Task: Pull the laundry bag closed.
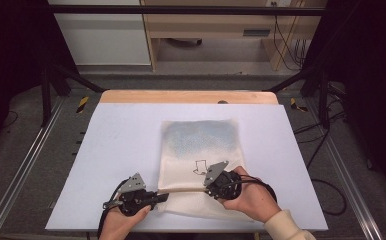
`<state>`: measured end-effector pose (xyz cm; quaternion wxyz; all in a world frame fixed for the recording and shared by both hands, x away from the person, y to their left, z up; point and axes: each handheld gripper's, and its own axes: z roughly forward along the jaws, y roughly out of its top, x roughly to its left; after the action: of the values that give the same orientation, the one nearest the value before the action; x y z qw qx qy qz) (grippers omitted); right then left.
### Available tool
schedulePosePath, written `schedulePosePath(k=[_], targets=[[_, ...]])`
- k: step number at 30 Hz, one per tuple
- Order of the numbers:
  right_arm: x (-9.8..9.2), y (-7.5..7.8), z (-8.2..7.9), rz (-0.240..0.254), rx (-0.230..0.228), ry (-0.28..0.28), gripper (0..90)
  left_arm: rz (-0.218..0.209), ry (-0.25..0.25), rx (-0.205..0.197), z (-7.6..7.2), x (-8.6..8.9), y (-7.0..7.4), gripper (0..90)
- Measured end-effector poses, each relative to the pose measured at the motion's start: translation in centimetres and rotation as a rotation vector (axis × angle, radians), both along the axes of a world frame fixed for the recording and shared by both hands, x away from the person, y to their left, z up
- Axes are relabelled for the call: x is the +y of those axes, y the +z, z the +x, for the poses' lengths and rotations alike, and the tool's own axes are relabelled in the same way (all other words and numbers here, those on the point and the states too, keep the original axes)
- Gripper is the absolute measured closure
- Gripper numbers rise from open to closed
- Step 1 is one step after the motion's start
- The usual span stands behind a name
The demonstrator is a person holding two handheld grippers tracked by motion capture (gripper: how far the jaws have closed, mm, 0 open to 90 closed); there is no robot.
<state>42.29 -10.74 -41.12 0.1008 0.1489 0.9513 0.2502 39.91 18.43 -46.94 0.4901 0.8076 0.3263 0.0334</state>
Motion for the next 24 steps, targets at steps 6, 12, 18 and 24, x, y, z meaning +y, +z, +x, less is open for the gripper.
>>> schedulePosePath(k=[6,12,18,24], targets=[[-0.7,0.0,0.0,-0.005,0.000,-0.007,82.1,0.000,-0.002,0.003,0.0,0.0,0.0,82.8],[-1.1,-0.1,-0.1,-0.011,0.002,-0.012,82.1,0.004,-0.002,0.006,0.0,0.0,-0.1,82.8],[-1.7,-0.1,-0.1,-0.015,0.007,-0.024,82.1,0.004,-0.004,0.009,0.0,-0.1,-0.2,82.8],[-2.8,-0.2,-0.2,-0.012,0.008,-0.038,82.1,0.010,-0.006,0.011,0.0,-0.1,-0.3,82.8]])
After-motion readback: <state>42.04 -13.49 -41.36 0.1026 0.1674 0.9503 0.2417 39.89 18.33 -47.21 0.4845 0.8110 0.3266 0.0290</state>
